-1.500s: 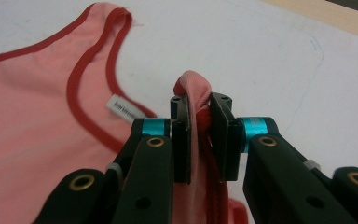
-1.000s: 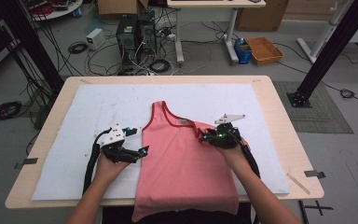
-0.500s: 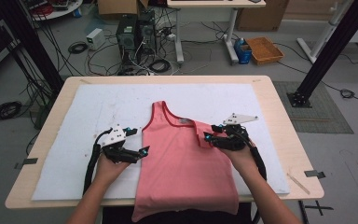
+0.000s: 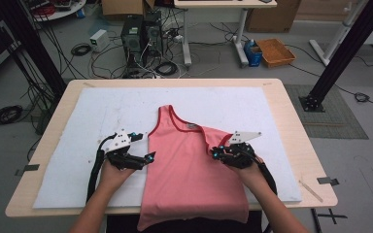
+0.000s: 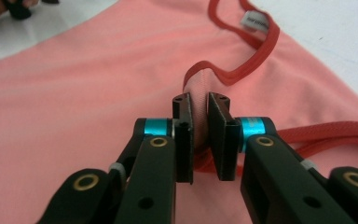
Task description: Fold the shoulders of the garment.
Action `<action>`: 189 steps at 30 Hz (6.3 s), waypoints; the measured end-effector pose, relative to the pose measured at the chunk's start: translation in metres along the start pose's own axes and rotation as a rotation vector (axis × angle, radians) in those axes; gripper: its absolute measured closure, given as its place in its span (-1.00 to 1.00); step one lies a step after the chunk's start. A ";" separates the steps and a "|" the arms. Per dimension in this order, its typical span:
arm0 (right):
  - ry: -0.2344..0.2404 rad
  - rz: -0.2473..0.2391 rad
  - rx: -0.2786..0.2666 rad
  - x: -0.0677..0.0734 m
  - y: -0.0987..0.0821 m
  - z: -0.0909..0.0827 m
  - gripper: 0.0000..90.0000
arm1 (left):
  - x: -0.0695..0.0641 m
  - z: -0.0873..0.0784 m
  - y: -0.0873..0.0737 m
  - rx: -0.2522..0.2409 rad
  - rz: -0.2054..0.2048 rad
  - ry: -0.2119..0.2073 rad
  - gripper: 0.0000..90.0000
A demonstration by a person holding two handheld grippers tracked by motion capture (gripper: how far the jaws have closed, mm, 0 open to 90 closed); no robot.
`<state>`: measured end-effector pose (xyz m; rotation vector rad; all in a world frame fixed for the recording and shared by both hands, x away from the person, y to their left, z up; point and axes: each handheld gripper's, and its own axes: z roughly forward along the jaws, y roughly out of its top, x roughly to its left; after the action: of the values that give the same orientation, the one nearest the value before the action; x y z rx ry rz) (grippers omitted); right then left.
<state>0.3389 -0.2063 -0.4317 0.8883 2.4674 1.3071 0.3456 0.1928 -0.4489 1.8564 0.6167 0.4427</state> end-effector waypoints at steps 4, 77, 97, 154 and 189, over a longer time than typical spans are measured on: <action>-0.005 -0.077 0.017 0.011 -0.006 -0.003 0.81 | 0.000 0.000 0.000 0.002 0.004 0.003 -0.72; -0.210 0.172 -0.026 -0.040 -0.044 -0.036 -0.53 | 0.008 0.004 0.004 0.032 -0.062 -0.027 -0.72; -0.198 0.176 -0.020 -0.042 -0.045 -0.035 -0.53 | 0.058 0.072 0.050 0.110 -0.187 0.045 -0.72; -0.164 0.211 0.008 -0.046 -0.044 -0.032 -0.53 | 0.098 0.167 0.091 0.434 -0.070 0.129 0.78; -0.181 0.197 0.017 -0.045 -0.044 -0.031 -0.53 | -0.019 0.053 0.032 0.160 -0.078 -0.073 0.61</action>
<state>0.3427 -0.2730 -0.4526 1.2229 2.3035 1.2043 0.3674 0.1328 -0.4374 1.9836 0.6885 0.2793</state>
